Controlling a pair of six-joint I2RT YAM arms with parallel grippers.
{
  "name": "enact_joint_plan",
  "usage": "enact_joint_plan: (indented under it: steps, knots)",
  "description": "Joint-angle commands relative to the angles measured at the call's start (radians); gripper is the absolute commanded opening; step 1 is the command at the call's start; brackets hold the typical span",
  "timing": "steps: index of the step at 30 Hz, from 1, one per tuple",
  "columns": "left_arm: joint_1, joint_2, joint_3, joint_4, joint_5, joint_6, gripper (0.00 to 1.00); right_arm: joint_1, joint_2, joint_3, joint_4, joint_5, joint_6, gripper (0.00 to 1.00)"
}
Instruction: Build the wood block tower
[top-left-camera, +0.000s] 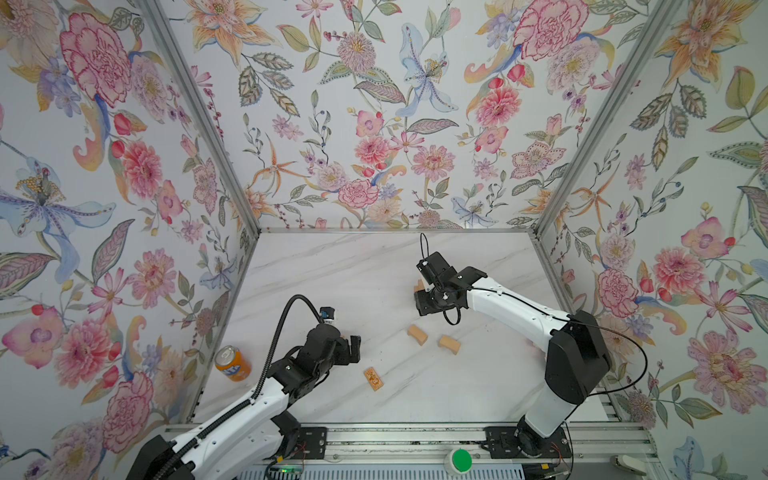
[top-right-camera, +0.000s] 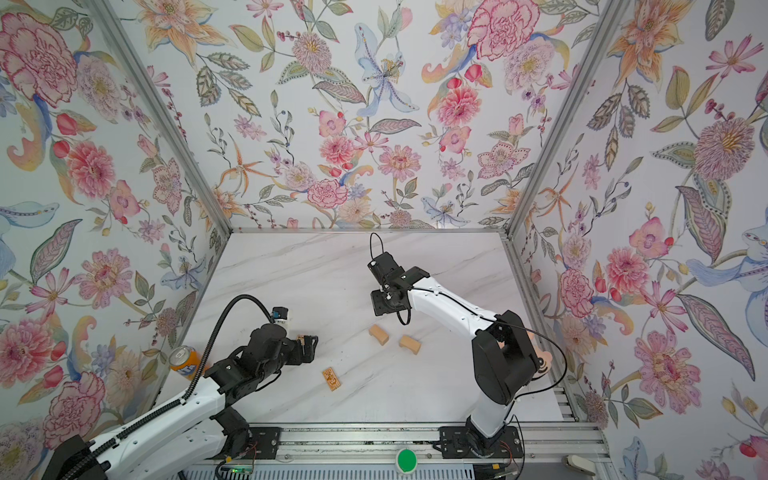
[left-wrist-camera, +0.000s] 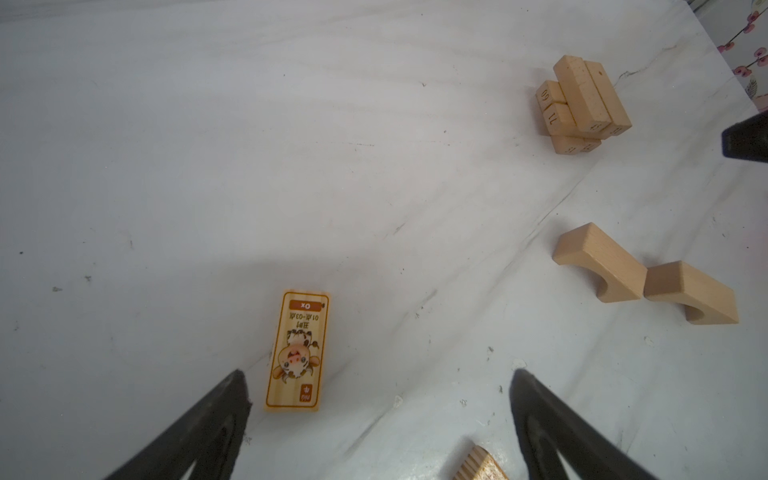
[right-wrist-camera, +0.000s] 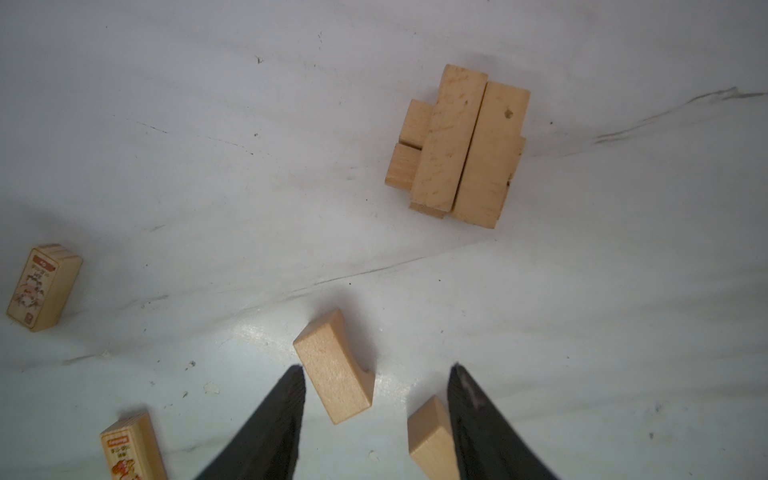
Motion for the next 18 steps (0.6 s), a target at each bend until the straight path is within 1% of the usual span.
enact_joint_plan:
  steps: [1,10,18]
  knots:
    - [0.023,0.022,0.031,0.020,0.028,0.037,0.99,-0.003,0.033,0.049,-0.027,-0.026,-0.028,0.57]
    - [0.057,0.062,0.049,0.038,0.053,0.050,0.99,-0.008,0.070,0.094,-0.045,-0.028,-0.046,0.57]
    - [0.059,0.027,0.043,0.015,0.053,0.043,0.99,-0.008,0.056,0.085,-0.045,-0.026,-0.045,0.57]
